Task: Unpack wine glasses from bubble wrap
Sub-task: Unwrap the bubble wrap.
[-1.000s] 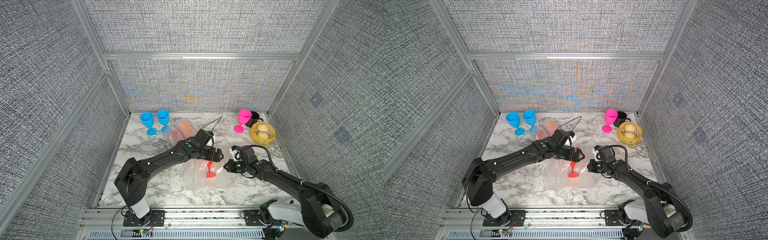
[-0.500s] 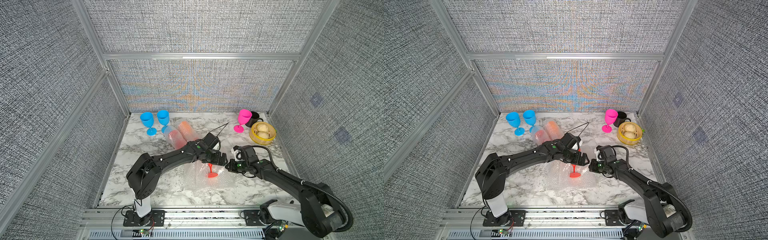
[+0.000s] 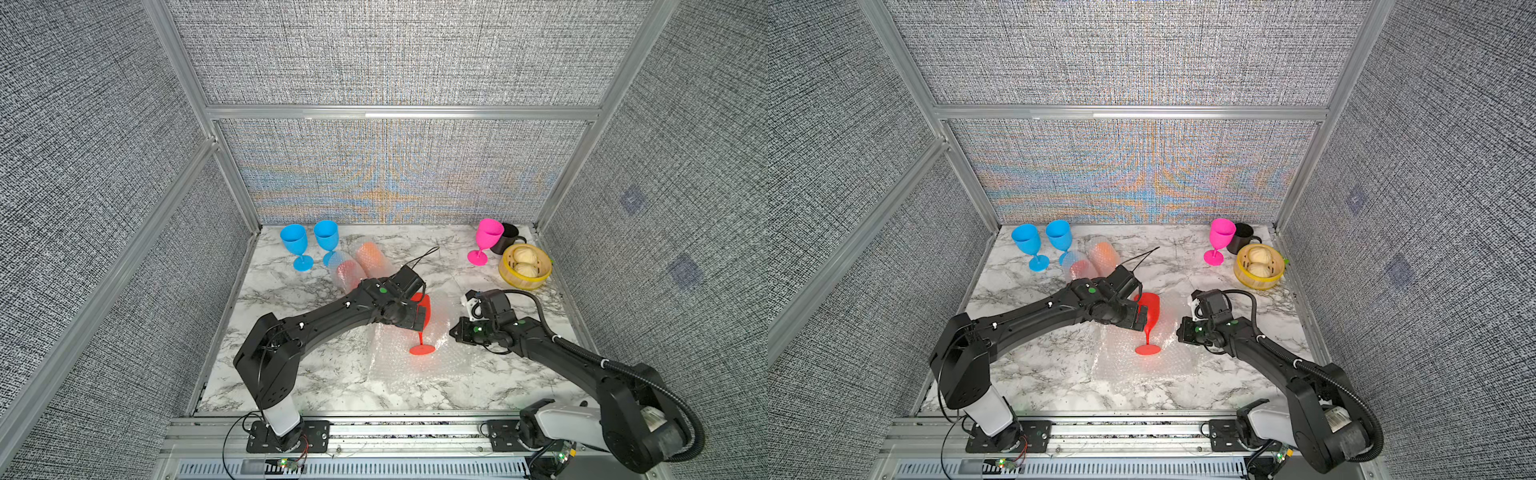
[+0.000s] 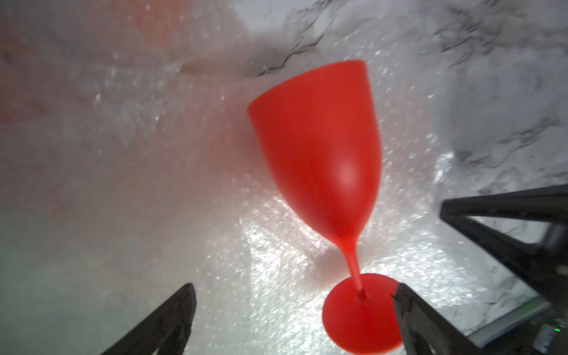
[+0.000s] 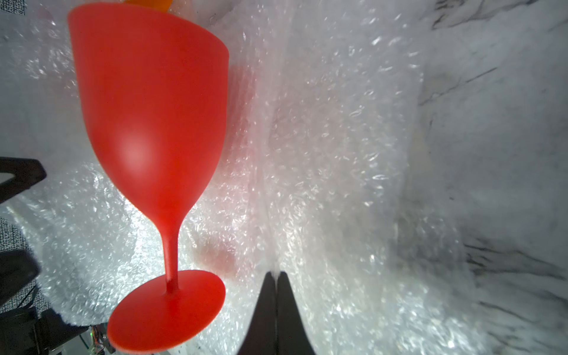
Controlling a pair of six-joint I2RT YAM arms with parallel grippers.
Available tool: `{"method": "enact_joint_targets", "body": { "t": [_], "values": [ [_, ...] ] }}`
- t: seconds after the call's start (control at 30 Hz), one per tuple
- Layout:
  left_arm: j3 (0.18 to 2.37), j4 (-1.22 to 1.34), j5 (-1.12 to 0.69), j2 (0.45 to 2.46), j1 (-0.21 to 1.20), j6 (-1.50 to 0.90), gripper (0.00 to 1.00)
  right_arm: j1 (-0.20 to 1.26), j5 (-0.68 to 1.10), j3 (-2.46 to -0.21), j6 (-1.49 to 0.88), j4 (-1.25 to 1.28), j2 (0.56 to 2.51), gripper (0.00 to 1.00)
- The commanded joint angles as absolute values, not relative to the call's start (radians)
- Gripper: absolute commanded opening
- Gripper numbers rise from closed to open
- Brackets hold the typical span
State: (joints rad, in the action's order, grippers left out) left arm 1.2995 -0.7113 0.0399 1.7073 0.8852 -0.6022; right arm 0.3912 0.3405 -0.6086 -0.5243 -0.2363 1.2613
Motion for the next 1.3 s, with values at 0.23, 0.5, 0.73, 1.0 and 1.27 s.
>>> {"method": "enact_joint_targets", "body": {
  "t": [0.23, 0.5, 0.73, 1.0, 1.27],
  "values": [
    [1.189, -0.636, 0.031, 1.655, 0.836, -0.621, 0.99, 0.401, 0.232, -0.732, -0.468, -0.435, 1.141, 0.31],
    [1.131, -0.544, -0.029, 1.619, 0.818, -0.652, 0.98, 0.514, 0.269, -0.86, -0.469, -0.527, 1.188, 0.4],
    [1.108, -0.524, -0.037, 1.608, 0.802, -0.659, 0.98, 0.619, 0.273, -0.92, -0.473, -0.51, 1.396, 0.45],
    [1.074, -0.486, -0.078, 1.579, 0.773, -0.685, 0.98, 0.65, 0.314, -0.944, -0.508, -0.394, 1.567, 0.45],
    [1.072, -0.473, -0.123, 1.513, 0.745, -0.714, 0.98, 0.667, 0.28, -0.905, -0.526, -0.331, 1.621, 0.15]
  ]
}}
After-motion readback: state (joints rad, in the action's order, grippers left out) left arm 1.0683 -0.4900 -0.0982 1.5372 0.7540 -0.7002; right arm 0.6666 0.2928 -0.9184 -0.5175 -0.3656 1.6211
